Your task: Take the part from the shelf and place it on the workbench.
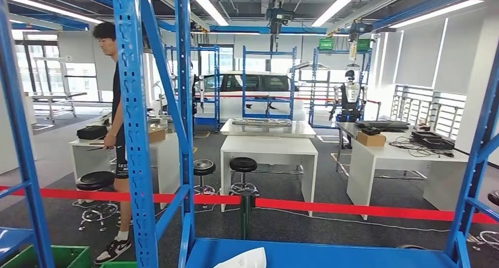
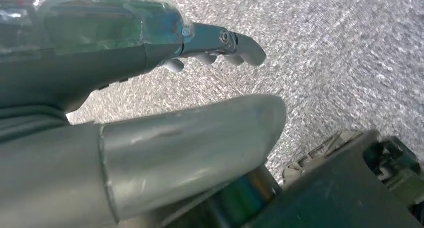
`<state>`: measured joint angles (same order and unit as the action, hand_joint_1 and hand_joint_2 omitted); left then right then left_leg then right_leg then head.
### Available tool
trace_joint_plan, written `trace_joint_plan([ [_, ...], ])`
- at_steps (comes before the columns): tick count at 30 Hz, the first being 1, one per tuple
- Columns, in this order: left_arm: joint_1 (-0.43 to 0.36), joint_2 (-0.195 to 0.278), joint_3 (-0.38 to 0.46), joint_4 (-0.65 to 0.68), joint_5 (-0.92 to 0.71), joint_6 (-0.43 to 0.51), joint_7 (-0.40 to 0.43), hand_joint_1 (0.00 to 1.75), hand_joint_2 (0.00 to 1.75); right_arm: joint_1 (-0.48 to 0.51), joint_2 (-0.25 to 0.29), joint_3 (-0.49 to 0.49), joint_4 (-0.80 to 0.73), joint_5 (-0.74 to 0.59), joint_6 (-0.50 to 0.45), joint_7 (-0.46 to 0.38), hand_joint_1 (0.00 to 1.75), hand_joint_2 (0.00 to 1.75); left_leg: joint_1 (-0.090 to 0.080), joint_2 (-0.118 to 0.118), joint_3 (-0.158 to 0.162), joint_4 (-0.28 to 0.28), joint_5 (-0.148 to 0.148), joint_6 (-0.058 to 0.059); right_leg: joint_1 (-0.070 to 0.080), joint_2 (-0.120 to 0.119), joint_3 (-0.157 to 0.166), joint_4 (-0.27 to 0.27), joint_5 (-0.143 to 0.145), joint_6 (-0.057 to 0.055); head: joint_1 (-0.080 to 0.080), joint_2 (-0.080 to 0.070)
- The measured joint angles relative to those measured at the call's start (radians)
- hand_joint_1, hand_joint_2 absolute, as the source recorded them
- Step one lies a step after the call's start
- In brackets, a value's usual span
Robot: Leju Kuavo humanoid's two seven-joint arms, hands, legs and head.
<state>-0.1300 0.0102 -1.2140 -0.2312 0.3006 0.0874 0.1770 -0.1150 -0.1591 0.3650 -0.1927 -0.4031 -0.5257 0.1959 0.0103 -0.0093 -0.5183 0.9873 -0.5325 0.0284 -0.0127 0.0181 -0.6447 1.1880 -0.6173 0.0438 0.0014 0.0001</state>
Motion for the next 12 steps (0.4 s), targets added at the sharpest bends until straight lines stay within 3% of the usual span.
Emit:
trace_joint_plan([
  [1, 0.001, 0.000, 0.000, 0.000, 0.010, 0.000, 0.001, 0.00, 0.87, 0.000, 0.002, 0.004, 0.000, 0.007, 0.001, 0.002, 0.00, 0.00, -0.001, 0.014, 0.002, 0.000, -0.003, 0.001, -0.002, -0.008, -0.027, 0.050, -0.015, 0.003, 0.000, 0.000],
  [2, 0.001, 0.000, 0.001, 0.000, 0.024, 0.000, 0.002, 0.00, 1.31, 0.003, 0.003, 0.010, 0.000, 0.012, 0.003, 0.004, 0.00, 0.00, -0.002, 0.025, 0.003, 0.000, -0.006, 0.001, -0.003, -0.012, -0.038, 0.068, -0.012, 0.005, -0.001, 0.000],
  [3, 0.001, 0.000, 0.002, 0.000, 0.041, 0.000, 0.003, 0.00, 1.75, 0.007, 0.004, 0.015, 0.000, 0.015, 0.008, 0.005, 0.00, 0.00, -0.002, 0.032, 0.006, 0.001, -0.009, -0.001, -0.005, -0.014, -0.030, 0.050, 0.010, 0.005, -0.001, 0.000],
  [5, -0.001, -0.001, 0.008, 0.000, 0.082, 0.000, 0.001, 0.00, 1.75, 0.015, 0.005, 0.023, 0.000, 0.021, 0.020, 0.005, 0.00, 0.00, -0.002, 0.037, 0.014, 0.000, -0.015, -0.006, -0.005, -0.013, 0.030, -0.069, 0.081, -0.002, -0.001, 0.000],
  [7, -0.003, -0.002, 0.019, 0.000, 0.115, 0.000, -0.002, 0.00, 1.75, 0.020, 0.004, 0.031, 0.000, 0.025, 0.034, 0.004, 0.00, 0.87, -0.004, 0.035, 0.016, 0.002, -0.019, -0.014, -0.002, -0.013, 0.084, -0.174, 0.117, -0.014, -0.001, 0.000],
  [9, -0.004, -0.002, 0.029, 0.000, 0.133, 0.000, -0.003, 0.00, 1.75, 0.023, 0.004, 0.038, -0.001, 0.025, 0.045, -0.004, 0.00, 1.75, -0.008, 0.029, 0.013, 0.007, -0.024, -0.015, 0.001, -0.017, 0.100, -0.202, 0.114, -0.016, -0.001, 0.000],
  [12, -0.002, 0.000, 0.040, 0.000, 0.150, 0.000, -0.003, 0.00, 1.75, 0.025, 0.006, 0.043, -0.001, 0.021, 0.055, -0.021, 0.00, 1.75, -0.008, 0.021, 0.015, 0.007, -0.026, -0.003, 0.002, -0.025, 0.103, -0.205, 0.110, -0.011, -0.002, 0.000],
])
